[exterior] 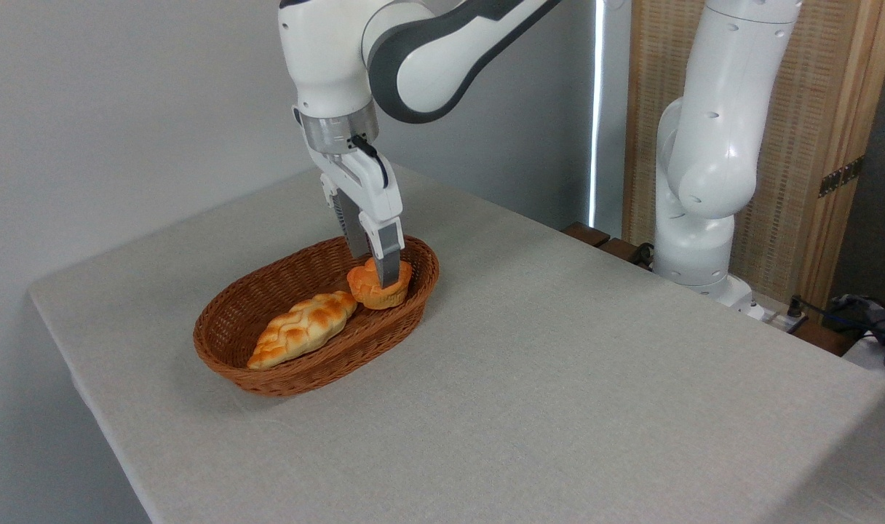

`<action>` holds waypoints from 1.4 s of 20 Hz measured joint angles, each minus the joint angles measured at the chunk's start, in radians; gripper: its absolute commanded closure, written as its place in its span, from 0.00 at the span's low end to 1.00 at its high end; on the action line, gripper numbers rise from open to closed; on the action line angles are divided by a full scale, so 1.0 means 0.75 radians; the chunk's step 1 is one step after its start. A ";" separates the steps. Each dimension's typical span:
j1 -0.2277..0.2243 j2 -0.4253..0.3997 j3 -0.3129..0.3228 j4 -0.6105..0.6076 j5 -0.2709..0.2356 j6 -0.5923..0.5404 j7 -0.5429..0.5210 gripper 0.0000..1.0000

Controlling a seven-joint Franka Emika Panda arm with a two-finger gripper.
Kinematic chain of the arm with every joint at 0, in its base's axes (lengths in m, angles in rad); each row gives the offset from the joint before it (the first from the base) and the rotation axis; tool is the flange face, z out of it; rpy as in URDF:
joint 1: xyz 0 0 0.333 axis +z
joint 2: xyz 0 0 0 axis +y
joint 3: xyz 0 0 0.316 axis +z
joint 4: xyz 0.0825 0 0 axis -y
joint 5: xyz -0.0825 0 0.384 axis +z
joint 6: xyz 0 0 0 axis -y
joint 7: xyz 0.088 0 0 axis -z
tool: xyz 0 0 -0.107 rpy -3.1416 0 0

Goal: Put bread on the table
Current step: 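Move the gripper over the round bread roll and lower it, then close the gripper on the round bread roll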

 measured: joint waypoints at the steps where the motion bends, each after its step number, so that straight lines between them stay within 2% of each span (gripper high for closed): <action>1: 0.000 0.007 0.000 -0.008 0.000 0.024 0.000 0.00; 9: 0.000 0.036 0.001 -0.033 0.003 0.067 0.000 0.02; 11: 0.000 0.037 0.001 -0.033 0.003 0.067 0.000 0.38; 13: 0.000 0.037 0.001 -0.033 0.003 0.067 0.000 0.54; 14: 0.000 0.037 0.001 -0.033 0.003 0.067 0.000 0.58; 28: 0.000 0.037 0.002 -0.033 0.003 0.068 0.000 0.58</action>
